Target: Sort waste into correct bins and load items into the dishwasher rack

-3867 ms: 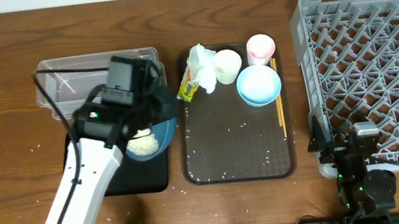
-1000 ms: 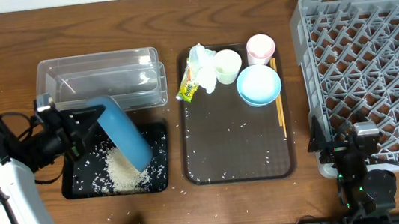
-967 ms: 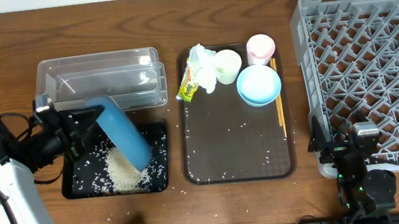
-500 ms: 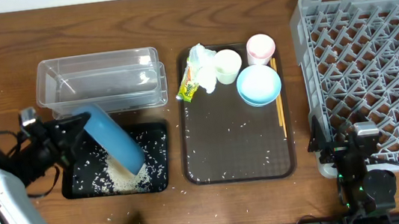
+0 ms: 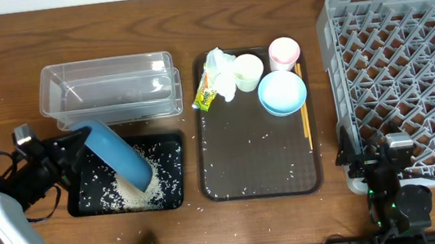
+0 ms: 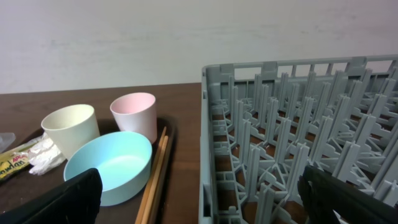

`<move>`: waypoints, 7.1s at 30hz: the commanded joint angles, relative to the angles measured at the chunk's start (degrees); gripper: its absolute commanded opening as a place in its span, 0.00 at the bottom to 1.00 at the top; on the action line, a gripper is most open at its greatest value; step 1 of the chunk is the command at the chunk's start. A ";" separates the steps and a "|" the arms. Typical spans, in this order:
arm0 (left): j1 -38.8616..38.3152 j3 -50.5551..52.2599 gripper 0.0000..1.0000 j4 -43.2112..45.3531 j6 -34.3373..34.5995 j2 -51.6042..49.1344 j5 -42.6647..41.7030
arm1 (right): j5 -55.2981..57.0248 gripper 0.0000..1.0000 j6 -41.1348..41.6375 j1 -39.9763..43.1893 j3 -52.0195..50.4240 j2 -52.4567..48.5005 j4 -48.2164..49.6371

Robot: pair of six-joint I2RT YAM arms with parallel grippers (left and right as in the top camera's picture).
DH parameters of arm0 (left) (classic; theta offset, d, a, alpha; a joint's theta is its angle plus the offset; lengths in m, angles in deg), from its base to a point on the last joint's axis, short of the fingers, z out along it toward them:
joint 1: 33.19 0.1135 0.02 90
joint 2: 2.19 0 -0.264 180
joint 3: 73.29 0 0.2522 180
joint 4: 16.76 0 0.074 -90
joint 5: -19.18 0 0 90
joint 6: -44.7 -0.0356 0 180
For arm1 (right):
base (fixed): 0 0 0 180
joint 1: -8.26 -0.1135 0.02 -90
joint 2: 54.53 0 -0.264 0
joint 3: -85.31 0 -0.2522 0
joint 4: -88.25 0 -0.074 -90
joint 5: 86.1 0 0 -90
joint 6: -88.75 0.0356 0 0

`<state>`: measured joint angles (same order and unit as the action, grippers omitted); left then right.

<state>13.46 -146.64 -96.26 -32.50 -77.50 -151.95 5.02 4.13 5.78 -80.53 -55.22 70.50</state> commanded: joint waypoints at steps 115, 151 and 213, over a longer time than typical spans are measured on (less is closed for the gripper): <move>-68.02 -5.42 0.72 39.95 -0.07 4.74 70.69 | 0.55 0.99 -0.76 0.63 -0.09 0.26 -0.13; -62.95 -30.14 0.86 25.44 -5.51 -15.37 63.80 | 0.55 0.99 -0.76 0.63 -0.09 0.26 -0.13; -71.32 -29.70 0.95 33.33 -4.83 -23.63 65.99 | 0.55 0.99 -0.76 0.63 -0.09 0.26 -0.13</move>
<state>-57.99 -176.59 -63.43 -37.44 -100.19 -87.36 5.02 4.13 5.78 -80.53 -55.22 70.53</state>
